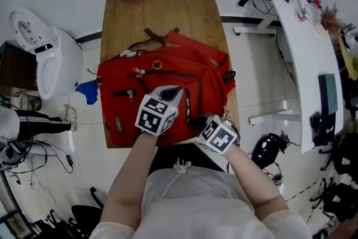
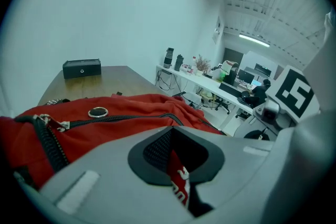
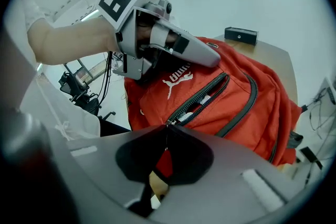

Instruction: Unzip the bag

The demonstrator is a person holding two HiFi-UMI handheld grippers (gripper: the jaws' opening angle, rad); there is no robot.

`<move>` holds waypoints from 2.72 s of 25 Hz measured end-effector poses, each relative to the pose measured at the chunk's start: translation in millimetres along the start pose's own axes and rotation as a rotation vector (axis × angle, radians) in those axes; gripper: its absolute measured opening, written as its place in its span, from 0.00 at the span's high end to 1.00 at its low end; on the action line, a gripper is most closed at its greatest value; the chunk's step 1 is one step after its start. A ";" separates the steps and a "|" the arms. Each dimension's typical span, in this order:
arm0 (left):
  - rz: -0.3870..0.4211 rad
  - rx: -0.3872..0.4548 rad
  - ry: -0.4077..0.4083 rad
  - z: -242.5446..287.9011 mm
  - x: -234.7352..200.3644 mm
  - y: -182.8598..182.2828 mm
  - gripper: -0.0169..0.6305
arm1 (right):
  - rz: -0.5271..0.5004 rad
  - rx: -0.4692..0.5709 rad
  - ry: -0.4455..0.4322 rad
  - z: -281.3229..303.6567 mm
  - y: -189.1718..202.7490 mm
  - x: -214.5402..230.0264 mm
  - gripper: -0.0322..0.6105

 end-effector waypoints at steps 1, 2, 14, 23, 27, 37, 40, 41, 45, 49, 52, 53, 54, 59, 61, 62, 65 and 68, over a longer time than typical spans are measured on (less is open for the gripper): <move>0.000 0.006 -0.008 -2.7 0.0 -0.1 0.96 | 0.002 0.021 0.015 -0.9 0.3 1.1 0.93; 0.001 0.017 -0.015 -6.7 0.1 -0.2 0.96 | 0.009 0.048 0.034 -2.5 0.3 2.6 0.93; -0.042 0.430 -0.089 -119.5 49.5 -58.8 0.96 | -0.089 0.468 0.304 -98.8 -55.8 -7.9 0.94; 0.063 0.603 -0.171 -211.2 95.0 -59.9 0.96 | -0.217 0.735 0.373 -154.5 -89.6 -69.5 0.94; 0.107 0.637 -0.159 -249.2 119.6 -44.6 0.96 | -0.212 0.807 0.391 -161.3 -81.9 -111.2 0.94; 0.110 0.648 -0.121 -334.9 187.2 4.9 0.96 | -0.222 0.883 0.421 -170.7 -62.6 -236.8 0.94; 0.101 0.632 -0.114 -347.1 202.5 21.8 0.96 | -0.207 0.880 0.421 -172.2 -53.0 -257.3 0.94; 0.092 0.630 -0.113 -350.0 207.1 26.6 0.96 | -0.203 0.886 0.418 -173.5 -50.7 -262.7 0.94; 0.089 0.623 -0.122 -357.5 228.5 40.1 0.96 | -0.187 0.884 0.407 -180.5 -36.5 -277.5 0.94; 0.115 0.629 -0.122 -355.7 247.9 40.2 0.96 | -0.194 0.887 0.387 -186.9 -28.6 -282.3 0.94; 0.116 0.621 -0.113 -350.3 258.5 44.3 0.96 | -0.211 0.886 0.381 -193.3 -21.3 -285.8 0.94; 0.115 0.616 -0.114 -348.7 261.0 46.4 0.96 | -0.213 0.883 0.376 -194.5 -18.3 -286.6 0.94; 0.115 0.612 -0.117 -347.5 263.3 48.1 0.96 | -0.214 0.880 0.372 -195.6 -15.2 -287.2 0.94; 0.123 0.597 -0.133 -341.8 269.3 52.8 0.96 | -0.212 0.875 0.372 -199.5 -7.5 -283.6 0.94; 0.123 0.601 -0.136 -341.6 269.0 51.1 0.96 | -0.216 0.883 0.364 -199.9 -9.7 -282.8 0.94; 0.126 0.603 -0.136 -341.5 268.6 49.2 0.96 | -0.219 0.888 0.363 -200.4 -11.3 -282.1 0.94; 0.130 0.609 -0.141 -342.0 266.6 44.3 0.96 | -0.223 0.899 0.359 -200.9 -16.6 -280.8 0.94; 0.130 0.615 -0.148 -342.6 263.2 40.7 0.96 | -0.226 0.901 0.356 -200.2 -23.7 -279.9 0.94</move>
Point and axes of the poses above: the fingertips, and each gripper's own axes: z forward along the fingers, x to its right, y out of its underside, the point moved 4 cm from there along -z, backward along the fingers, and after that the axes turned 10 degrees about x, right-handed, at the moved point
